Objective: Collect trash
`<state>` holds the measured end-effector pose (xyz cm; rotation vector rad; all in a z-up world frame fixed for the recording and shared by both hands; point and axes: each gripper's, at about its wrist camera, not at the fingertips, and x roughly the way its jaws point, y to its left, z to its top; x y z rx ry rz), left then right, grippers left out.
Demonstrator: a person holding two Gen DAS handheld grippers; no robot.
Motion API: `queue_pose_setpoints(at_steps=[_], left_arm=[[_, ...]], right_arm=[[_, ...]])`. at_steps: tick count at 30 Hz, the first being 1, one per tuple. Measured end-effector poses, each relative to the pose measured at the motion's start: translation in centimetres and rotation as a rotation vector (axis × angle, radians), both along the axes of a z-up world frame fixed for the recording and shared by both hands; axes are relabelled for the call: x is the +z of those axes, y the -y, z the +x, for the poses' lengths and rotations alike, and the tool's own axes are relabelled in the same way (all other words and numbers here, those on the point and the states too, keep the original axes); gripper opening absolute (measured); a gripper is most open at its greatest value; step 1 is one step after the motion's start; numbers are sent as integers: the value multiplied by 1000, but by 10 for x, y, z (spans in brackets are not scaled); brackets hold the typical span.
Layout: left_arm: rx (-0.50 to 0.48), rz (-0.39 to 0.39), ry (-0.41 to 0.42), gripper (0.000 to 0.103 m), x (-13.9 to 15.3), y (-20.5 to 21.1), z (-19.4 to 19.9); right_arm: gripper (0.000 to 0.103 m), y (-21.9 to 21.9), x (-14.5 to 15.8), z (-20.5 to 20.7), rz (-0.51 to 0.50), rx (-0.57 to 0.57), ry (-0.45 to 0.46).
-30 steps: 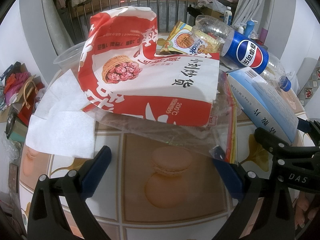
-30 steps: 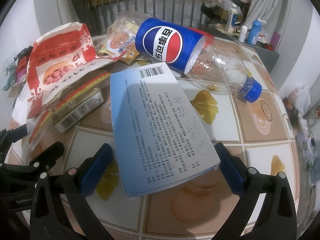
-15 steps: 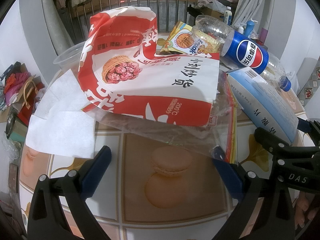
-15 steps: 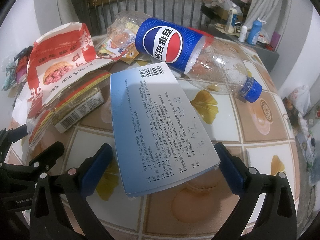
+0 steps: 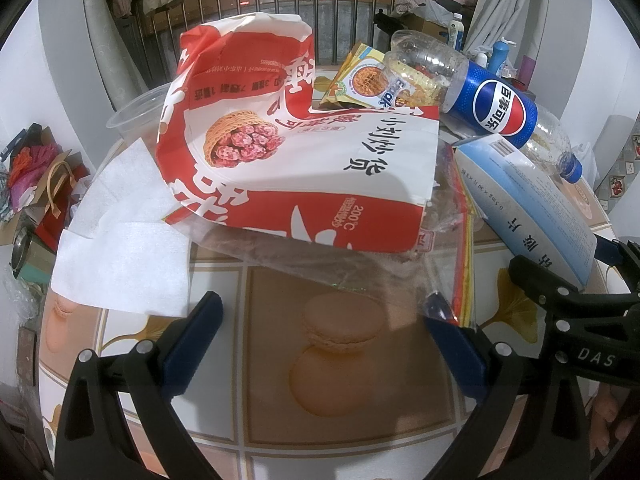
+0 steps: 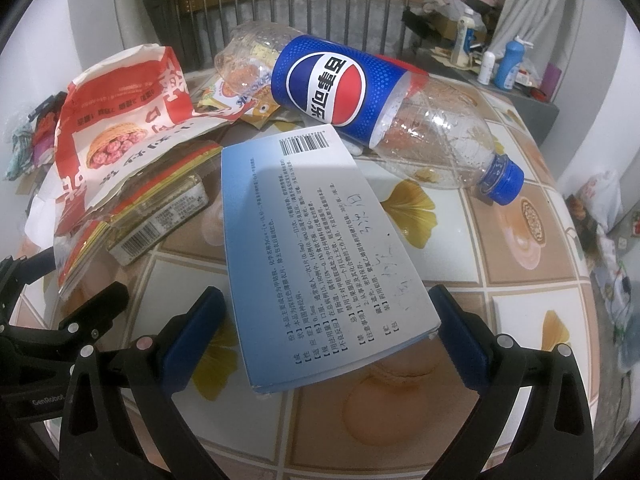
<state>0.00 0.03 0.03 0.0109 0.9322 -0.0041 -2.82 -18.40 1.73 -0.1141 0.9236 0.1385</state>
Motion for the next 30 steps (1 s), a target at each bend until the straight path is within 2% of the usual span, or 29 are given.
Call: queue_pose_setpoints(at_steps=[30], left_arm=[[0,0,0,99,0,0,0]], right_arm=[[97,2,0,1,0,4,0]])
